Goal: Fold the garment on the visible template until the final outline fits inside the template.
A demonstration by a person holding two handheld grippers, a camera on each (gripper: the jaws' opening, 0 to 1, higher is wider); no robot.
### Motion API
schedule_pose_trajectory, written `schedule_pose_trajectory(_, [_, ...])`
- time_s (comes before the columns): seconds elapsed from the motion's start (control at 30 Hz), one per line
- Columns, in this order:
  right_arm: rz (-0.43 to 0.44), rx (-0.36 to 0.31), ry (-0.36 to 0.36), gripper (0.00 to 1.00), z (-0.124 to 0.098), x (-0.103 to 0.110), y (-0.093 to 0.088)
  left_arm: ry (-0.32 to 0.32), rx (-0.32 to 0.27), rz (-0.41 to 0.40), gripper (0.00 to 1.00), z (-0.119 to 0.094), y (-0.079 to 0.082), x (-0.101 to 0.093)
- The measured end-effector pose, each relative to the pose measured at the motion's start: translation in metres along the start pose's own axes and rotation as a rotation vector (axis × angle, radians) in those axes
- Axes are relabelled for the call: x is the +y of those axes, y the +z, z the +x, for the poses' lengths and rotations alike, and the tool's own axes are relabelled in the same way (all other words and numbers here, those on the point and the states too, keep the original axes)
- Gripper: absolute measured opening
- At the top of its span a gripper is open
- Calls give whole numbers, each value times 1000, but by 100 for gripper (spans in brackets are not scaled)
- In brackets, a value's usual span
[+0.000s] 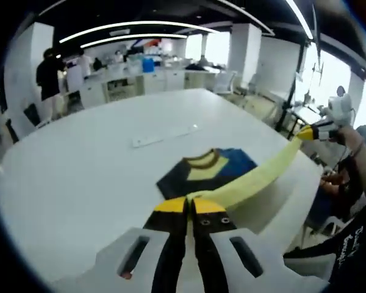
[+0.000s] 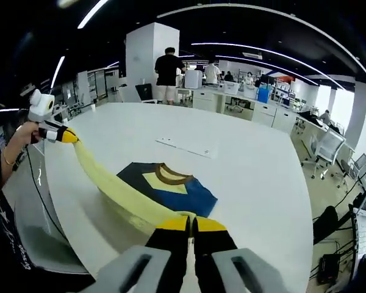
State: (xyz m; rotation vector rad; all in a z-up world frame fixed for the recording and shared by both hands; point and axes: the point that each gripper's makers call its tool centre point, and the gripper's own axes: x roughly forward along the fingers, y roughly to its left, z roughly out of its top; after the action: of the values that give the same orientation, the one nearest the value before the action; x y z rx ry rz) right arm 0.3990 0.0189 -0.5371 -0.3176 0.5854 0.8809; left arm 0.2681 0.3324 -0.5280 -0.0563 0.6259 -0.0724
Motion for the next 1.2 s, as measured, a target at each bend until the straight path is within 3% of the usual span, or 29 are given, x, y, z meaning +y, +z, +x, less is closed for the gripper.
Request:
schedule_pose_trajectory(0.3, [14,-18,-10,0,20,-15,15,13,-27,-33,0,16,15,12])
schedule_pose_trajectory(0.53, [20,-29,-5,0,36,-24,24,29,-19,-60,0,32,17,23])
schedule_pose_trajectory(1.2, [66,-15,-26,0,94,-54,29,86,-58,-91,0,85,29,47])
